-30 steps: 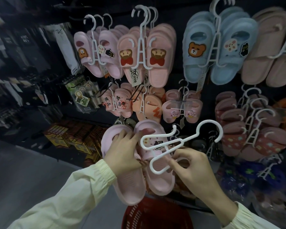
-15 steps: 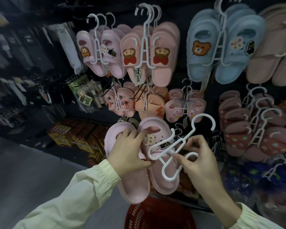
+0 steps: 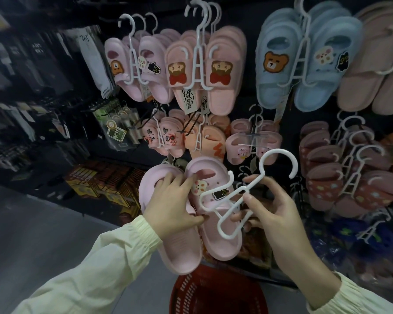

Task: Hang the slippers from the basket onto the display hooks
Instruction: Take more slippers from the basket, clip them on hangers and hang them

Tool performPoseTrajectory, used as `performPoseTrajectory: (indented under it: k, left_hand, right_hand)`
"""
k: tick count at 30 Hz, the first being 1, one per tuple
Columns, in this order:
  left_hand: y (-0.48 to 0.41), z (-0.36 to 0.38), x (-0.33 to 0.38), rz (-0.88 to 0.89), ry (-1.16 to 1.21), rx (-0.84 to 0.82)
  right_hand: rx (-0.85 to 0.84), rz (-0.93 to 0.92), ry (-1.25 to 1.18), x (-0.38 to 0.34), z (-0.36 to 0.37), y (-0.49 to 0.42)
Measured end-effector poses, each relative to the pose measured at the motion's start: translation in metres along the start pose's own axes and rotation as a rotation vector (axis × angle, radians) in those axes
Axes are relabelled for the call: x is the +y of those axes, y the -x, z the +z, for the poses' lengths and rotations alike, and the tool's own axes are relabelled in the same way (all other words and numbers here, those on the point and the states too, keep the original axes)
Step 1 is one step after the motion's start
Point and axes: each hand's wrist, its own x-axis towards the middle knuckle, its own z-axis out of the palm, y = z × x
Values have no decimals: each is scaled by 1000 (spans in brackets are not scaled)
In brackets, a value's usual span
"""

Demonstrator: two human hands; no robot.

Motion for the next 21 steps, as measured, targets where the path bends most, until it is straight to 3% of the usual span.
performPoseTrajectory:
  k: [7,21]
  left_hand:
    - [3,-3,2,-4,-14,-20]
    - [10,-5,5,56,-49,-23]
  right_hand:
    - [-64,30,-64,-7,-3,4]
    - [-207,-274,283,-25,-8,-3]
